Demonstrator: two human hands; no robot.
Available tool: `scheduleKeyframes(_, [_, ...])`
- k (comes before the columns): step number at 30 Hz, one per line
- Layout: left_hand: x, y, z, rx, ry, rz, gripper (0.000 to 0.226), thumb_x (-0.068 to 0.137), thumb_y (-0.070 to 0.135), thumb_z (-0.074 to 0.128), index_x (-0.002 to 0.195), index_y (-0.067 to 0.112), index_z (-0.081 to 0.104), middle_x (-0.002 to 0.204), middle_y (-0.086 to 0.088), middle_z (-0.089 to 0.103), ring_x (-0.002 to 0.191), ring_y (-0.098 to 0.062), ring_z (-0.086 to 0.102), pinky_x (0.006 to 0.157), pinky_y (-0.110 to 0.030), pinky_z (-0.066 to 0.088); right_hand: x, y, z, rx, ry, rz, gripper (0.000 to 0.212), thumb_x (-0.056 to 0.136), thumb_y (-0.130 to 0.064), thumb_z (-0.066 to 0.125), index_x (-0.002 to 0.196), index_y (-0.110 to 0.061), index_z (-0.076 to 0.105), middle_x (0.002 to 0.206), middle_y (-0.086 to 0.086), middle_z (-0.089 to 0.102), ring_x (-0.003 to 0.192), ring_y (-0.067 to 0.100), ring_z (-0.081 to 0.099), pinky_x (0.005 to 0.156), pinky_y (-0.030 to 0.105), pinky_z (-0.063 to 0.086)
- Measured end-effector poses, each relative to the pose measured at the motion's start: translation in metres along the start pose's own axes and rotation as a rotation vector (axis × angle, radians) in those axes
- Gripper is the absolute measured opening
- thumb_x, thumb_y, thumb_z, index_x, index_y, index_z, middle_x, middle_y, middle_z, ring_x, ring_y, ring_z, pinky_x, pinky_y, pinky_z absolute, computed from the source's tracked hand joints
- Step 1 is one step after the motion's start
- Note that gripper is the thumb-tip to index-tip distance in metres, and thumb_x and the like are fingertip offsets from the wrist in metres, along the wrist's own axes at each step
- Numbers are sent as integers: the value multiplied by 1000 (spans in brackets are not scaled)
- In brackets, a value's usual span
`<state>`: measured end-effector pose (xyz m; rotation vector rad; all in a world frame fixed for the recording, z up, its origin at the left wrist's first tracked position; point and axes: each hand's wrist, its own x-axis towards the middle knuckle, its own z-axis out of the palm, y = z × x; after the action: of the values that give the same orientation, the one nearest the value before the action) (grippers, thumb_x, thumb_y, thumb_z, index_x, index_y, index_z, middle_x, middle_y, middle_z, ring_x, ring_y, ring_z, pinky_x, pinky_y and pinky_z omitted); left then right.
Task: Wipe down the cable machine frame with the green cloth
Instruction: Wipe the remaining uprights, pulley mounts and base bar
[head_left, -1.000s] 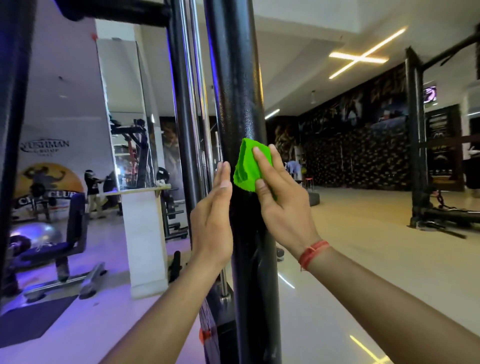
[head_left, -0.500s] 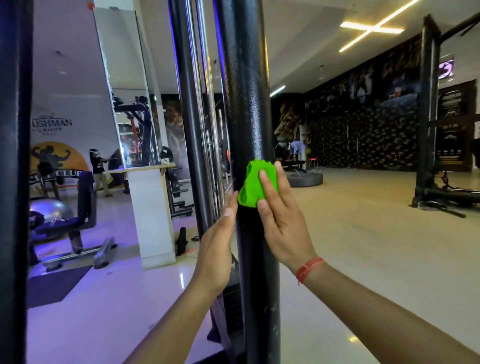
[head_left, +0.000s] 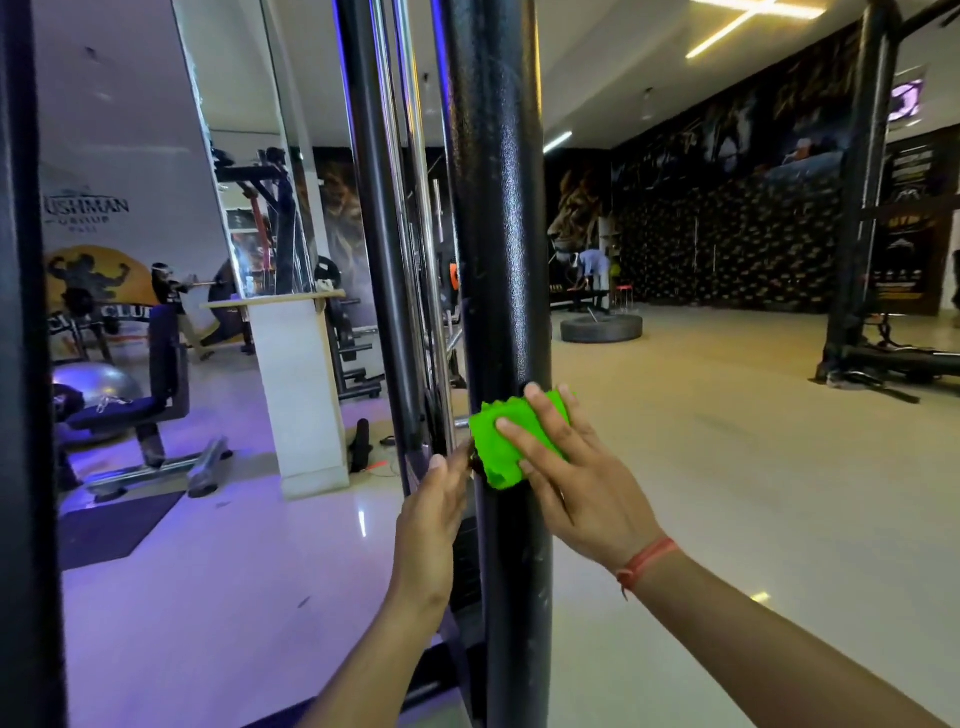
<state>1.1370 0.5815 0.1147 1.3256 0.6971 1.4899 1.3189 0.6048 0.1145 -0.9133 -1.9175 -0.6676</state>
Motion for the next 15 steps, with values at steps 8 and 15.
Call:
scheduleKeyframes(8, [-17,-23,-9,42,3,-55,41,104,44,31,130,33,60,137,16,62,133,0,50,118,-32,32,-32,-29,31,232,77,294,53,105,-20,52,155,-31,36,170,-5,6,157,26,4,119,55,31])
scheduleKeyframes(15, [-21,-41,-16,72,-20,-89,43,108,41,27,140,30,53,146,15,54,137,1,45,118,-33,30,-36,-27,36,322,134,363,51,104,-16,55,153,-26,41,169,-2,11,155,22,19,119,49,34])
